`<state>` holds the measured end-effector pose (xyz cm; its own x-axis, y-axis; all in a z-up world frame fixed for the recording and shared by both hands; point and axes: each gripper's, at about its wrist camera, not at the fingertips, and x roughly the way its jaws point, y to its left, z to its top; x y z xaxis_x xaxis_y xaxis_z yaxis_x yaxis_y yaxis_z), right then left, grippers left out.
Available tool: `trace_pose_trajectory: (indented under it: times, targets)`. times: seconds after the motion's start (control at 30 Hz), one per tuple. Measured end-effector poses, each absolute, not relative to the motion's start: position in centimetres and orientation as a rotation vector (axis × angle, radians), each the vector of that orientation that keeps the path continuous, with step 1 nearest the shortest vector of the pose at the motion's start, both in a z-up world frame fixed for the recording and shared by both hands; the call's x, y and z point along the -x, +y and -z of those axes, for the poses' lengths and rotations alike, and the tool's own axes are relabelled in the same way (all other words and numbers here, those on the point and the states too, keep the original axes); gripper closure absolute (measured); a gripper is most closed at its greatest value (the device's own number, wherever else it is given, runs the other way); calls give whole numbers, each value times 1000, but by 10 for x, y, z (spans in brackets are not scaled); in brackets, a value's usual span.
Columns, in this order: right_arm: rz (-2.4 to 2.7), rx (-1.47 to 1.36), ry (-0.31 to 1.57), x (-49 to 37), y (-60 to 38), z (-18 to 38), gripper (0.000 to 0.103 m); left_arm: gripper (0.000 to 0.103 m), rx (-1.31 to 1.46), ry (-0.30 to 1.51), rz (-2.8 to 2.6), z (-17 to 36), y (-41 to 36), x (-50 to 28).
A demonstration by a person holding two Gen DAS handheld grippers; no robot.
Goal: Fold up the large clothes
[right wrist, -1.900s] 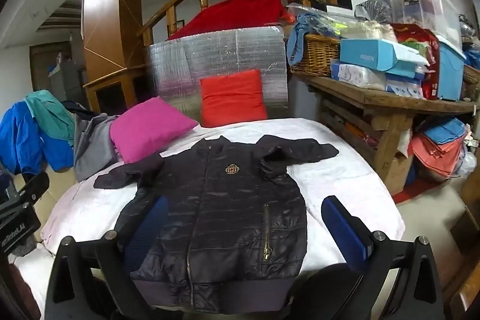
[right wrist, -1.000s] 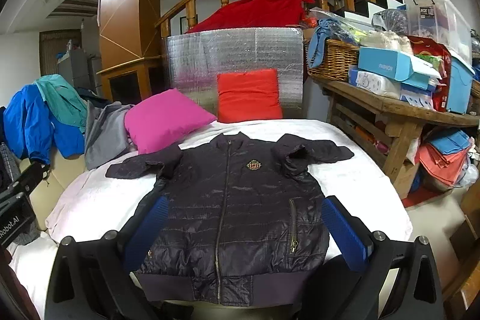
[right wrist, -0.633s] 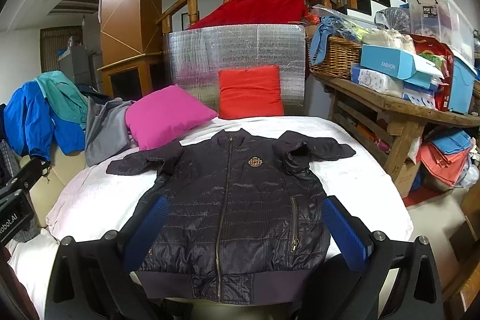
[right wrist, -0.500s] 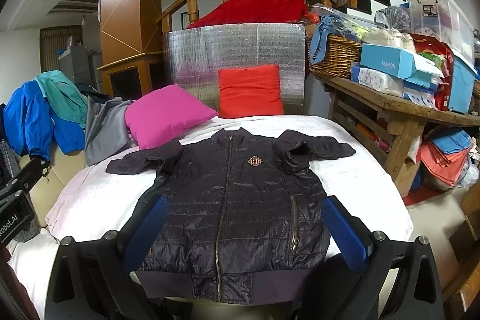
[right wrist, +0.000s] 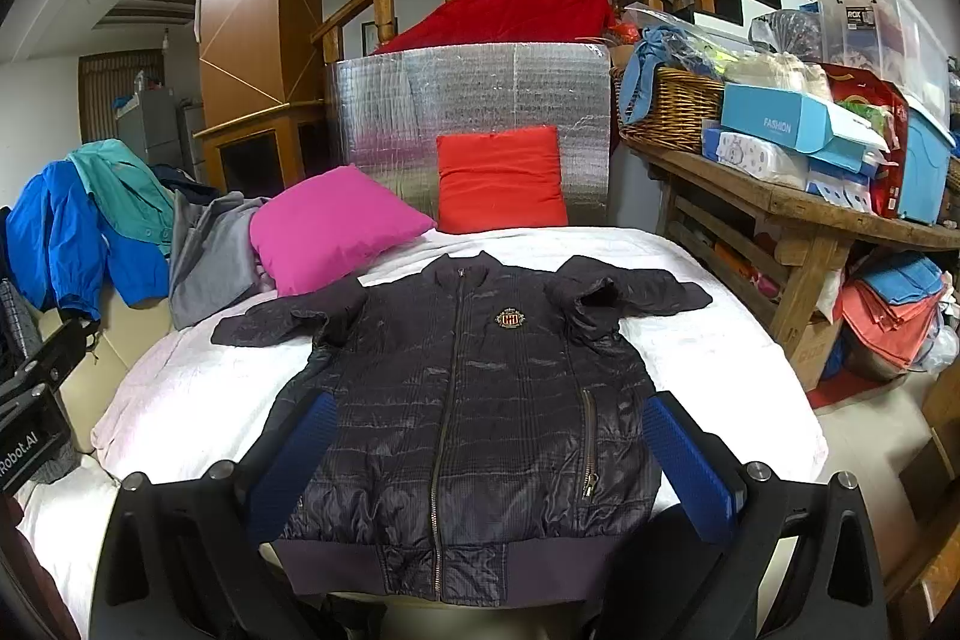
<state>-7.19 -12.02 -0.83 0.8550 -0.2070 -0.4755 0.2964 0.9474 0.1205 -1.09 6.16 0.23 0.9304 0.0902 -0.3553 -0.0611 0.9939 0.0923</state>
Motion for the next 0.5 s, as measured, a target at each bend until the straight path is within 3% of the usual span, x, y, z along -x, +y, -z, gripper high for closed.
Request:
trace_pose_trajectory:
  times: [0.5]
  targets:
    - [271,-201,490,68,-125,13,0,0,-85,378,-71,6,55,7]
